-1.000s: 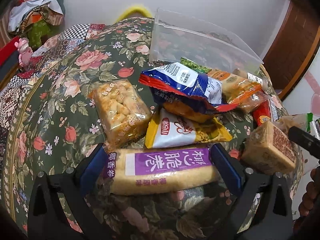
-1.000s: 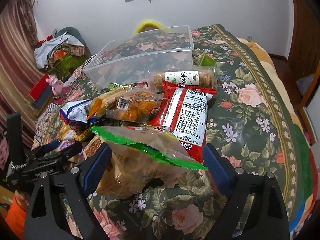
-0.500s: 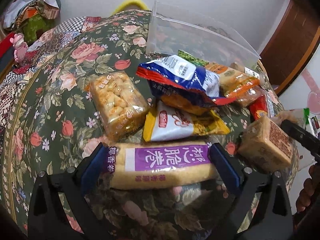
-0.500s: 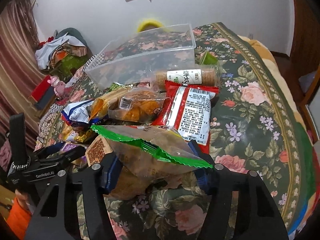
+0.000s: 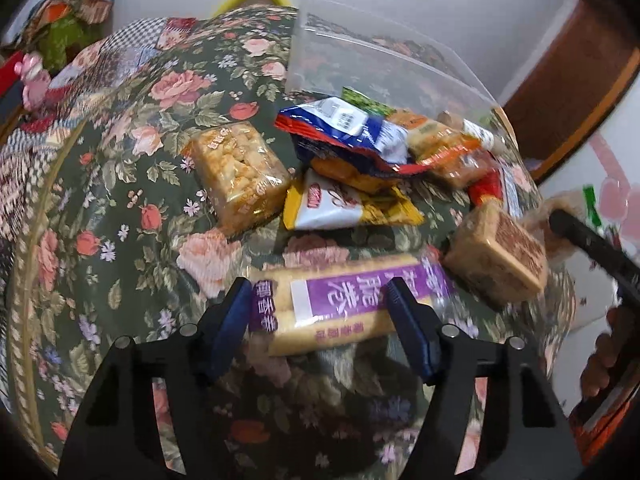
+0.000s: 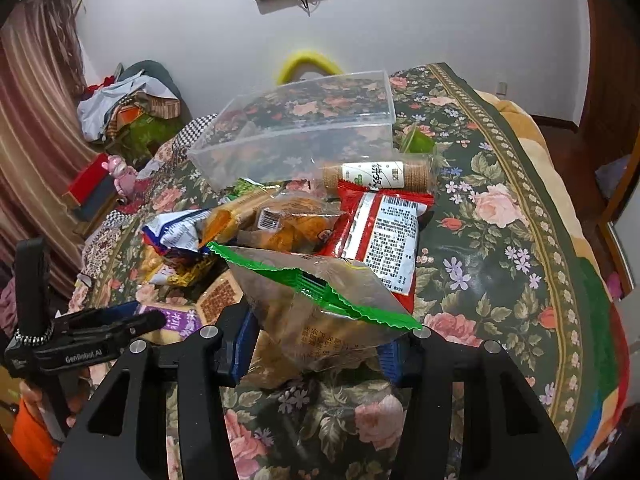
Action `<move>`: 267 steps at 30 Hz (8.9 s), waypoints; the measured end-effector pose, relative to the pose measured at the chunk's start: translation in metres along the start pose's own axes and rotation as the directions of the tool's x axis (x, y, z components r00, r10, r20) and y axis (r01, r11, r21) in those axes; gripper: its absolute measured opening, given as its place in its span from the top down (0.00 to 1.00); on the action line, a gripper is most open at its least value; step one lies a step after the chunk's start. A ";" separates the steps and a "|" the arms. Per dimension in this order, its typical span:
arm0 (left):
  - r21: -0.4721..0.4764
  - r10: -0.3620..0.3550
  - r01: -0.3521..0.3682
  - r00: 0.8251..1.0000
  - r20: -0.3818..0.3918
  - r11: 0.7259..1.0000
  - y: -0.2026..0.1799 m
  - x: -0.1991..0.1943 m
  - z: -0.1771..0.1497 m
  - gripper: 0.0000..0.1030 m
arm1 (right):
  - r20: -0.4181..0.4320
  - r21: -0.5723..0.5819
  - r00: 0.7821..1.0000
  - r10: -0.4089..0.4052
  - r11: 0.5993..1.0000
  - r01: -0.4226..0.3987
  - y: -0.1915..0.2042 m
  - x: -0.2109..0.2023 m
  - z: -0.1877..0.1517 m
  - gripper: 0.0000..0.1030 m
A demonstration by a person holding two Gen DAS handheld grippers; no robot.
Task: Organize snacks
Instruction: 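Close the left gripper on the purple coconut roll while the right gripper grasps the green-edged bread bag, then carry both held snacks over the clear box and release them inside, then withdraw both open tools from the box back toward the snack pile, then grasp the blue-and-white chip bag with the left gripper while the right grasps the brown biscuit block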
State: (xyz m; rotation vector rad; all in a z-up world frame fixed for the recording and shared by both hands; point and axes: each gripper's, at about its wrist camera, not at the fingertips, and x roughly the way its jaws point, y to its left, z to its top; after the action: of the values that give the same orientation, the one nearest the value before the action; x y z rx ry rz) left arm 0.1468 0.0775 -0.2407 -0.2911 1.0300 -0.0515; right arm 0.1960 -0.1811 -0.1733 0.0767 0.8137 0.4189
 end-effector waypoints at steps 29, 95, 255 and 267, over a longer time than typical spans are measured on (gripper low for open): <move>0.246 -0.056 0.065 0.997 -0.043 0.967 -0.036 0.024 0.006 0.51 | 0.028 0.048 0.999 -0.018 0.999 0.017 -0.014 -0.021 -0.001 0.54; 0.153 0.017 -0.049 0.978 0.206 0.987 -0.055 -0.073 0.073 0.56 | 0.211 -0.081 0.977 0.016 0.997 0.001 0.016 -0.044 0.083 0.55; 0.218 0.070 -0.064 0.997 -0.018 0.974 -0.035 0.062 0.101 0.25 | 0.015 -0.078 0.999 0.034 0.996 -0.033 0.009 0.014 0.032 0.68; 0.242 0.078 -0.094 0.994 0.075 0.966 -0.043 0.021 0.103 0.49 | 0.048 -0.082 0.998 0.041 0.996 -0.037 0.010 0.007 0.042 0.68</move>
State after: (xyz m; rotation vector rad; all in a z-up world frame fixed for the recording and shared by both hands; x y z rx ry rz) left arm 0.2491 0.0544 -0.1975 -0.0216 0.9595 -0.0895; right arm 0.2274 -0.1650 -0.1467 0.0273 0.7465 0.4844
